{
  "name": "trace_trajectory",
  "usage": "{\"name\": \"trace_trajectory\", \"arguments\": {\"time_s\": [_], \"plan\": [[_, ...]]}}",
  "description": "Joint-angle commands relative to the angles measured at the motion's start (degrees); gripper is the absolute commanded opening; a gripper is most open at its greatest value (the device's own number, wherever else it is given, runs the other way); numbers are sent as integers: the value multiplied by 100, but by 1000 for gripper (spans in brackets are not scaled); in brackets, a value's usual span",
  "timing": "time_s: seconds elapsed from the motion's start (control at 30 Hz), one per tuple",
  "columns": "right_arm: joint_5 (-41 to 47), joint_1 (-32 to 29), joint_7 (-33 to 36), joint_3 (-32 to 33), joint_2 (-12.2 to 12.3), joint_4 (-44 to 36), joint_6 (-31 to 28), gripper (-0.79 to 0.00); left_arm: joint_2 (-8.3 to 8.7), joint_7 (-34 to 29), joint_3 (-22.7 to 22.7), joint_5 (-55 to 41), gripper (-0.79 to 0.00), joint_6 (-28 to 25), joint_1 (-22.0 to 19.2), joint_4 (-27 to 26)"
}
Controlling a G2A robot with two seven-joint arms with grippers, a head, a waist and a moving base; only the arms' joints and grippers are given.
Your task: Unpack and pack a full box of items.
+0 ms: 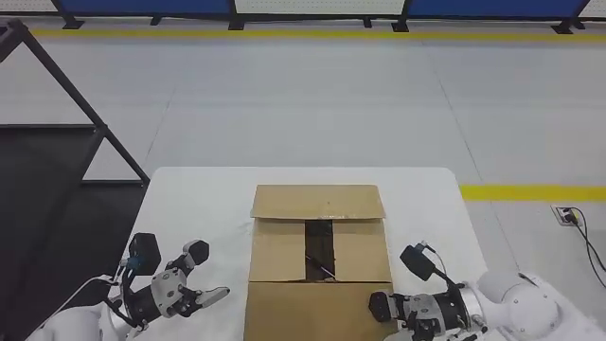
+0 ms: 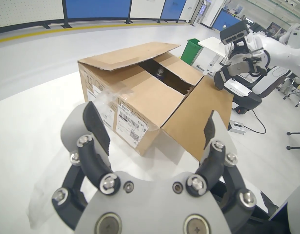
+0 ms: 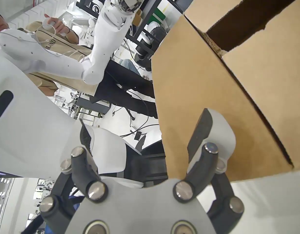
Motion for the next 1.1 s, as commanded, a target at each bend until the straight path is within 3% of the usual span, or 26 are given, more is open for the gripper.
{"name": "trace_trajectory", "arguments": {"time_s": [0.0,0.37,1.07], "plan": [[-79,4,-118,-121,86,29,-118,0,16,11,32,17,0,24,-12,2],[-300,398,-348,-963,376,369,-347,0,19,12,35,23,0,28,-15,1],[695,1514,-88,-2162,137,1274,-86,0,19,12,35,23,0,28,-15,1]]}}
